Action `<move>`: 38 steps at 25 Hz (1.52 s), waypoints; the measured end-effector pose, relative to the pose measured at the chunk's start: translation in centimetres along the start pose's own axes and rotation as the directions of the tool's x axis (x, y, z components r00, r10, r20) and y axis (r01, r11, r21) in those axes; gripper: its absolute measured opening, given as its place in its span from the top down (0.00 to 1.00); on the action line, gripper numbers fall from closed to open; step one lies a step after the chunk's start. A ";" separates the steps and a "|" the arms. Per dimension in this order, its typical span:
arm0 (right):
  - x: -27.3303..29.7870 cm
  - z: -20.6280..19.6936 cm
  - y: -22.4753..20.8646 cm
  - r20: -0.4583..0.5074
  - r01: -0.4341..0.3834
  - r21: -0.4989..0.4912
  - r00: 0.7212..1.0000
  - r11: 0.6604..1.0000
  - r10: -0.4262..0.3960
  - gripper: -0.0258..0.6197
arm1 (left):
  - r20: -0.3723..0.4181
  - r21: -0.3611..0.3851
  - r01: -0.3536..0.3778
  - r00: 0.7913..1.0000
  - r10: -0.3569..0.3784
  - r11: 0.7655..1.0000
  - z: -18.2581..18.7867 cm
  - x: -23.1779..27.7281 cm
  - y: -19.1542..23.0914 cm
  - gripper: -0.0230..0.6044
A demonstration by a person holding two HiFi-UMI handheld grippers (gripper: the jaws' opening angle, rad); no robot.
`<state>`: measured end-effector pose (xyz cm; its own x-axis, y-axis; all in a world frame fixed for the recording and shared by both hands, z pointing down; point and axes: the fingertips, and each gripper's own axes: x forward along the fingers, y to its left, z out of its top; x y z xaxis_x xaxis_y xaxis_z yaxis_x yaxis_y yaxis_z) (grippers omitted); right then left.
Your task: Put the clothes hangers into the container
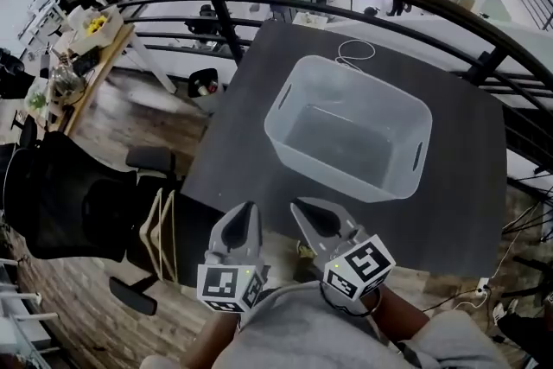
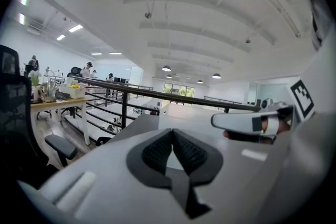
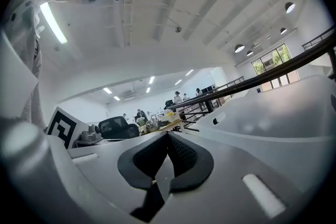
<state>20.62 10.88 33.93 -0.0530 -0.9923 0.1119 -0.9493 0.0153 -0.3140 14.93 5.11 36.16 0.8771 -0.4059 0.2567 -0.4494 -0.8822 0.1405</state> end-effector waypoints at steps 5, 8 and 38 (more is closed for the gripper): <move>1.5 -0.6 0.7 -0.024 -0.076 0.022 0.997 0.997 0.077 0.96 | -0.014 -0.013 -0.078 0.997 0.078 0.997 0.0 -0.8 1.0 0.94; 2.1 -0.9 1.1 -0.033 -0.113 0.036 0.993 0.993 0.114 0.96 | -0.024 -0.008 -0.116 0.993 0.116 0.993 -0.2 -1.6 1.5 0.94; 15.7 -7.1 13.3 -0.196 -0.444 0.045 0.875 0.895 0.444 0.96 | -0.065 -0.125 -0.504 0.864 0.500 0.855 -5.2 -11.3 18.6 0.95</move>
<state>4.93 -3.66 38.18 -0.5283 -0.8369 0.1434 -0.8121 0.4487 -0.3729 -4.23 -5.51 40.87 0.5220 -0.7759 0.3543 -0.8472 -0.5197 0.1100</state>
